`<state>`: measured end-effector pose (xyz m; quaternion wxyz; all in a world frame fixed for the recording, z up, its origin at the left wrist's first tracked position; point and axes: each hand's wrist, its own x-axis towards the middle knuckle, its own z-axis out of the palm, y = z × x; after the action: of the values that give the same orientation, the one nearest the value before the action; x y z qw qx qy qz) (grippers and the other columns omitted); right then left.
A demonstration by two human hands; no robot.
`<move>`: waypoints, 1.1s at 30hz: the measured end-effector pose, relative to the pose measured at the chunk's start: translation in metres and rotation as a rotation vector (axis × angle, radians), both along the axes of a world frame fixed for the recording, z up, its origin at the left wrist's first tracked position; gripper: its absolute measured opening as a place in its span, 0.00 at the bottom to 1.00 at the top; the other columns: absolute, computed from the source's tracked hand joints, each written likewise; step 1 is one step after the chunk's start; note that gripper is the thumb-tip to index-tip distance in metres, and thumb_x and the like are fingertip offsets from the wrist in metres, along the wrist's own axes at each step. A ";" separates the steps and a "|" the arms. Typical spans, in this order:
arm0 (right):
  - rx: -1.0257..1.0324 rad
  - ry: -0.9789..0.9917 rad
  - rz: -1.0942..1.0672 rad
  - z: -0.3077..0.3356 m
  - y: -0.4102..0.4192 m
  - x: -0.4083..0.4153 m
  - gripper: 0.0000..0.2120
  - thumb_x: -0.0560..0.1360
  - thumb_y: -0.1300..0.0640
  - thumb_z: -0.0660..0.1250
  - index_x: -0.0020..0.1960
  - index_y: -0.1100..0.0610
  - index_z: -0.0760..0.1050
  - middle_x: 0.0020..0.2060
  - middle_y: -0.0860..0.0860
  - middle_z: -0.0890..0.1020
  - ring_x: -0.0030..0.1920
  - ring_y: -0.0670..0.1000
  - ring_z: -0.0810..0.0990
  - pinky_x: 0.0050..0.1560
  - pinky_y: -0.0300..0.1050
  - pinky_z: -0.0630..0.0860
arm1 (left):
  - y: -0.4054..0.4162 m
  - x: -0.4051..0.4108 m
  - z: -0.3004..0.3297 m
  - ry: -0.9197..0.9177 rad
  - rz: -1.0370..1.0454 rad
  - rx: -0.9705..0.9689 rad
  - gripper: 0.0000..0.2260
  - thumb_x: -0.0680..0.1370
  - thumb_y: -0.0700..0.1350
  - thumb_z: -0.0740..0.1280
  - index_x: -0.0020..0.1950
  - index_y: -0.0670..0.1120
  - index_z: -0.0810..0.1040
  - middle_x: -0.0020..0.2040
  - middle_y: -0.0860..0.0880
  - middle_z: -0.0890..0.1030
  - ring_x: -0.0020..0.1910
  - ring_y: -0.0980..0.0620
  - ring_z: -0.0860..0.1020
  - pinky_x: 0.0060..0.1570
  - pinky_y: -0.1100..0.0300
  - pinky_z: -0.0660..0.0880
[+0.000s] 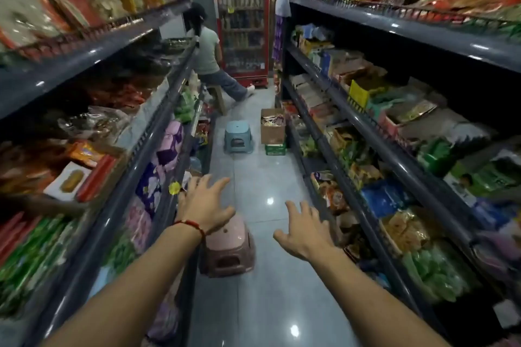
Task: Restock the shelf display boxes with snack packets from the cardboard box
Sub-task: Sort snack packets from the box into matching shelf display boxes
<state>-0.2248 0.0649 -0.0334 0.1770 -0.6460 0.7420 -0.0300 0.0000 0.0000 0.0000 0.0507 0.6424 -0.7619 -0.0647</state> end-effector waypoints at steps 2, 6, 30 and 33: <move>0.030 -0.003 0.010 -0.005 -0.038 -0.023 0.36 0.76 0.39 0.61 0.80 0.49 0.55 0.77 0.56 0.60 0.76 0.61 0.59 0.70 0.65 0.61 | -0.033 -0.018 -0.004 -0.001 0.015 0.014 0.35 0.74 0.59 0.70 0.79 0.60 0.61 0.79 0.47 0.61 0.78 0.41 0.57 0.72 0.38 0.66; 0.054 0.028 0.026 -0.006 -0.132 -0.051 0.35 0.76 0.38 0.62 0.79 0.49 0.57 0.76 0.56 0.62 0.75 0.62 0.61 0.71 0.65 0.61 | -0.111 -0.039 -0.008 -0.013 0.033 0.005 0.35 0.73 0.60 0.68 0.79 0.60 0.61 0.78 0.49 0.63 0.77 0.43 0.58 0.71 0.42 0.68; 0.161 -0.355 -0.214 -0.083 -0.697 -0.094 0.30 0.78 0.42 0.63 0.77 0.50 0.62 0.73 0.53 0.69 0.71 0.56 0.70 0.68 0.49 0.70 | -0.674 -0.075 -0.066 0.303 -0.056 0.399 0.47 0.65 0.62 0.64 0.83 0.56 0.53 0.78 0.47 0.63 0.77 0.44 0.59 0.77 0.49 0.59; 0.203 -0.342 -0.161 -0.103 -0.766 -0.118 0.31 0.78 0.42 0.62 0.78 0.50 0.61 0.74 0.53 0.68 0.71 0.56 0.68 0.70 0.51 0.68 | -0.744 -0.093 -0.082 0.272 -0.003 0.467 0.52 0.60 0.67 0.62 0.83 0.56 0.53 0.79 0.48 0.64 0.78 0.45 0.59 0.77 0.49 0.60</move>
<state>-0.3427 -0.7015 -0.1363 0.3615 -0.5491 0.7494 -0.0785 -0.0934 -0.7438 -0.0817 0.0029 0.6210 -0.7134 -0.3246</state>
